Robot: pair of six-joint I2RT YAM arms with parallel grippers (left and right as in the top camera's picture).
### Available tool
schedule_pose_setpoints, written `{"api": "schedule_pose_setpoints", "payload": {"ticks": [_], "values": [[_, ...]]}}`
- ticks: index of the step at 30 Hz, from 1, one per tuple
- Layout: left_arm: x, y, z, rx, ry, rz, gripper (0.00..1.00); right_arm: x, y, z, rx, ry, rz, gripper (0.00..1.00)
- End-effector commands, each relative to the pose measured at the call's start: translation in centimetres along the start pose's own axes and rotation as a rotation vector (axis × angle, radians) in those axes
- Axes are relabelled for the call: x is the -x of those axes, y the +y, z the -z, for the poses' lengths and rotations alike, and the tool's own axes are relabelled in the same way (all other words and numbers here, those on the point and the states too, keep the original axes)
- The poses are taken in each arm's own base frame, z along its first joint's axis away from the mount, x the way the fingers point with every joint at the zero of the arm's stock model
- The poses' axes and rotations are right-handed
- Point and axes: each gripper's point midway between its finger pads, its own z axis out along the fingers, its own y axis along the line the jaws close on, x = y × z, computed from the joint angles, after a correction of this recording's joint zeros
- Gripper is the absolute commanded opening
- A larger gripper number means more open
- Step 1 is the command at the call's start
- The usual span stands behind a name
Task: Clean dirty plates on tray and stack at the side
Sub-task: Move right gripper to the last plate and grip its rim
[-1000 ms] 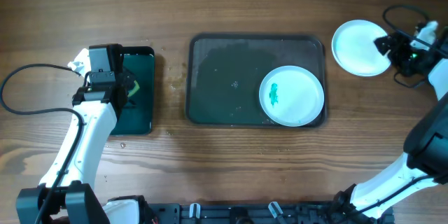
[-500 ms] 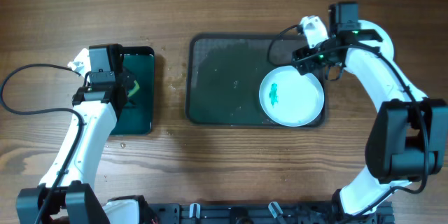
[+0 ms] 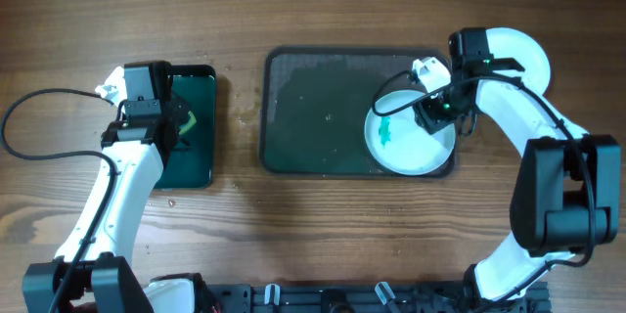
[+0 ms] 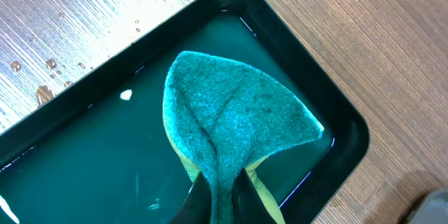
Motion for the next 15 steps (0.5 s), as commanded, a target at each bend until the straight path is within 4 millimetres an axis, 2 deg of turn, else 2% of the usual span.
{"api": "schedule_pose_setpoints", "payload": {"ticks": [1, 6, 9, 15], "values": [[0.2, -0.2, 0.2, -0.022, 0.000, -0.003, 0.04, -1.0, -0.5, -0.5, -0.030, 0.036, -0.061, 0.63], [0.0, -0.5, 0.2, -0.035, 0.010, -0.003, 0.04, -0.4, -0.6, -0.5, -0.033, 0.011, -0.082, 0.63], [0.1, -0.6, 0.2, -0.038, 0.007, -0.001, 0.04, 0.7, -0.6, -0.3, -0.018, -0.037, -0.085, 0.68], [0.1, -0.6, 0.2, -0.038, 0.006, -0.001, 0.04, 2.9, -1.8, 0.1, -0.060, -0.119, -0.072, 0.74]]}}
